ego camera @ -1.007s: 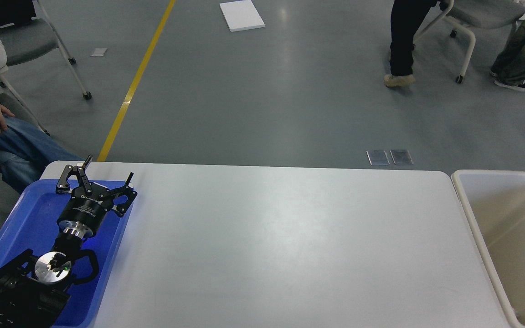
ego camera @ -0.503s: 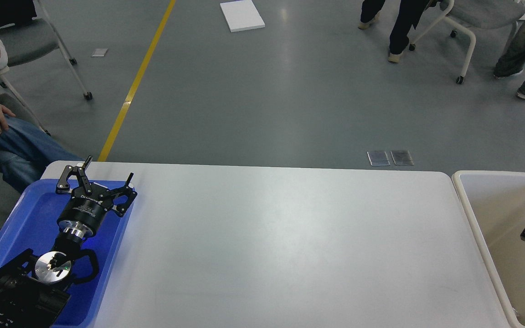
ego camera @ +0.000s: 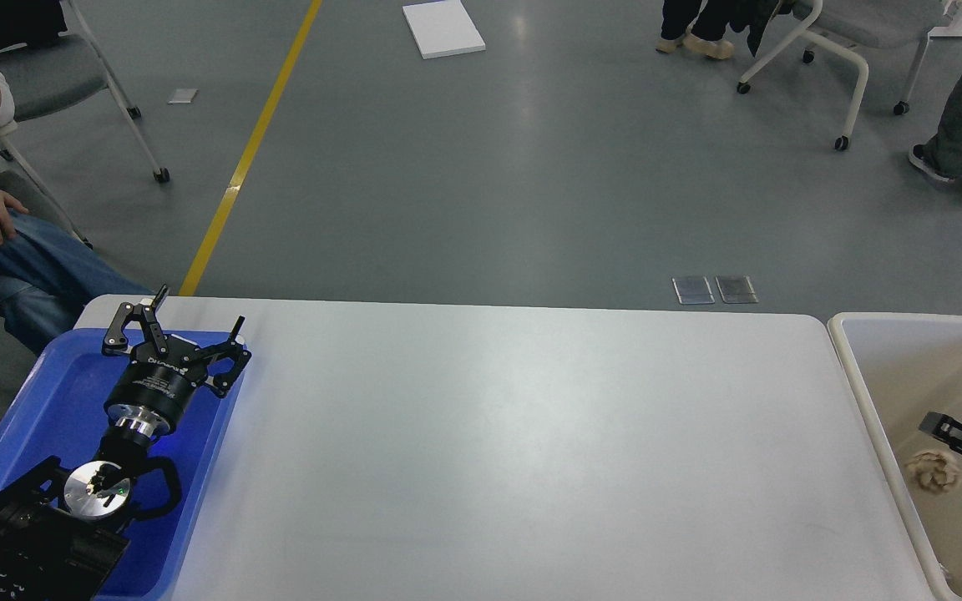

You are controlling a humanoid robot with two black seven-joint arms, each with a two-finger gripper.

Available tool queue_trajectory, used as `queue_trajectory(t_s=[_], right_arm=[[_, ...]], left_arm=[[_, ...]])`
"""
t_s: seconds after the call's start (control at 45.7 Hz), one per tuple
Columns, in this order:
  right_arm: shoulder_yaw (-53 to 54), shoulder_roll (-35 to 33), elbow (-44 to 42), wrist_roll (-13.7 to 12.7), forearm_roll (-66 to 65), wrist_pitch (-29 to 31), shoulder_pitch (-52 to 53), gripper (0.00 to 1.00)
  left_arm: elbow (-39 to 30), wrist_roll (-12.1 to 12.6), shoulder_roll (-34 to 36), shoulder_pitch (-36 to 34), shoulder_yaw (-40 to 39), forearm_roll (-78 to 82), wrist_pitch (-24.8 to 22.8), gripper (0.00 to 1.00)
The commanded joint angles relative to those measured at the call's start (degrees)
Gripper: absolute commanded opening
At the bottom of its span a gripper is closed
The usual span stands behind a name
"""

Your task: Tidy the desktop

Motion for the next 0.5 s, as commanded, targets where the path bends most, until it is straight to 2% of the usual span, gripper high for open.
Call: queue_trajectory(t_s=[0.0,0.219,0.372,0.481], right_arm=[[1.99,-2.16,1.0,-0.03,0.08,-0.13,2.89,1.0],[12.26,-6.73,4.95,-0.02,0.08,-0.84,9.57,1.0],[30.62,-6.91,5.39,0.06,0.34,-0.31,14.14,1.0],[43.03,-6.82,8.73,0.5,0.34,-0.13,16.6,1.0]], left_arm=[[-0.02,0.0,0.0,0.0,0.0,0.0,0.0,1.0],[-0.02,0.0,0.0,0.0,0.0,0.0,0.0,1.0],[-0.02,0.0,0.0,0.0,0.0,0.0,0.0,1.0],[-0.02,0.0,0.0,0.0,0.0,0.0,0.0,1.0]])
